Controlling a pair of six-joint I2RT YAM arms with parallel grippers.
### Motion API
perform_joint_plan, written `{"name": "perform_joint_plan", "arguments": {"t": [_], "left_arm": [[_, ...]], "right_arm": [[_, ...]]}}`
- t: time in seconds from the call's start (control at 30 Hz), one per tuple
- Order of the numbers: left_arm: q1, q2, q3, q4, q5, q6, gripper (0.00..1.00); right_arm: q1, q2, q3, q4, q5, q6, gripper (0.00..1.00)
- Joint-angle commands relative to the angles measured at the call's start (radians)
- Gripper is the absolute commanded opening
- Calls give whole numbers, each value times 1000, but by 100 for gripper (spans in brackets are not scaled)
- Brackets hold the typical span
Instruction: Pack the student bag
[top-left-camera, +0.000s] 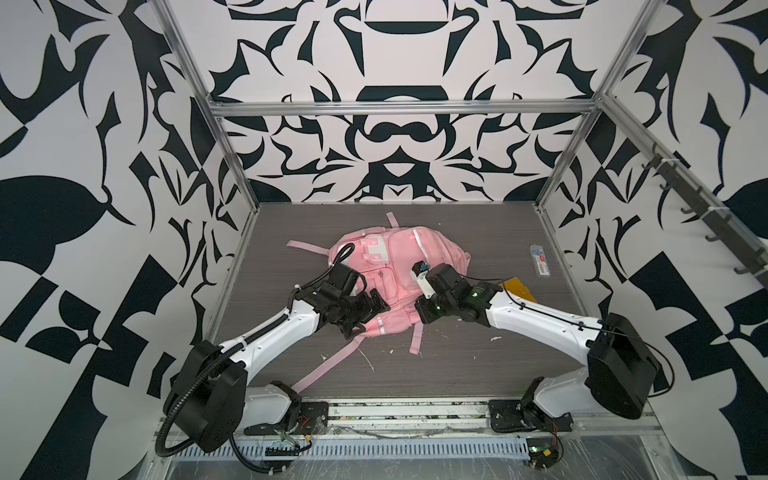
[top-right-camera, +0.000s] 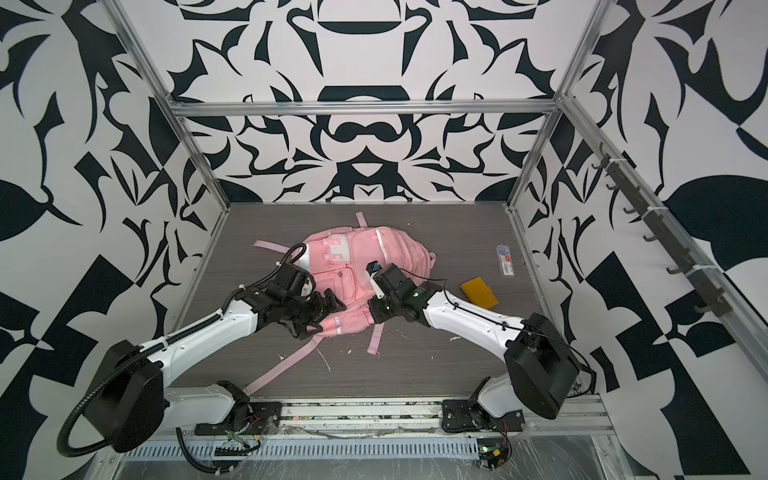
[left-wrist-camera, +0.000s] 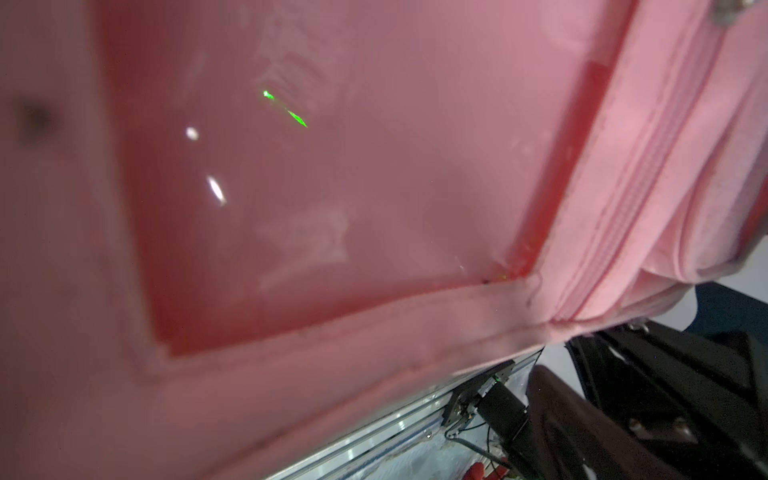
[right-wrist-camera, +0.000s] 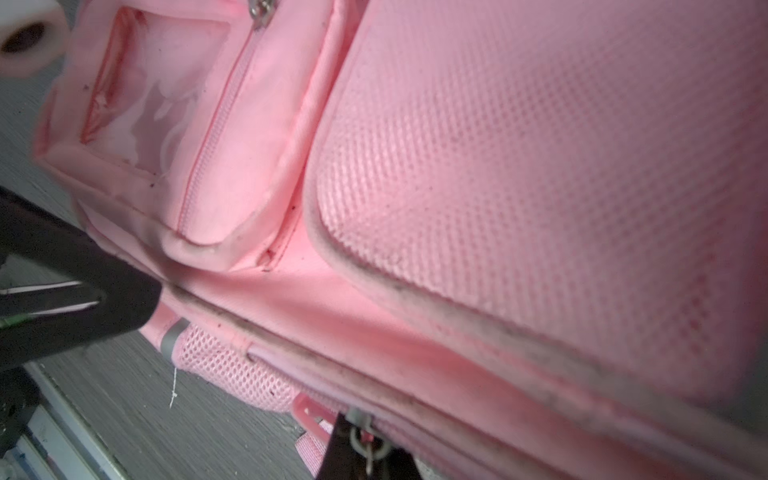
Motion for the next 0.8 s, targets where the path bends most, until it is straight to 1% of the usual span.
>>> {"name": "perform_joint_plan", "arguments": {"t": [0.0, 0.03, 0.1, 0.13, 0.17, 0.3, 0.33, 0.5, 0.57, 0.67, 0.77], "left_arm": [[11, 58, -11, 168, -39, -83, 99], [14, 72, -1, 183, -42, -85, 96], [24, 110, 23, 200, -45, -87, 86], [28, 125, 32, 209, -46, -89, 79], [35, 144, 40, 218, -49, -95, 75], [50, 184, 60, 262, -50, -119, 71], [55, 187, 62, 264, -51, -117, 69], [98, 193, 60, 273, -49, -108, 41], [116, 193, 49, 288, -46, -115, 34], [133, 197, 46, 305, -48, -116, 20], [151, 209, 50, 307, -48, -101, 8]], "right_arm": [[17, -21, 57, 107, -14, 11, 0], [18, -24, 55, 105, -15, 12, 0], [24, -28, 52, 98, -18, 12, 0], [28, -28, 52, 95, -18, 11, 0], [32, -30, 48, 90, -14, 10, 0], [37, -52, 25, 89, 3, 19, 0], [38, -57, 19, 90, 5, 22, 0], [40, -79, 3, 85, 28, 30, 0], [40, -84, 0, 77, 42, 31, 0], [39, -96, -7, 46, 71, 17, 0], [32, -120, -22, 21, 89, -11, 0]]}}
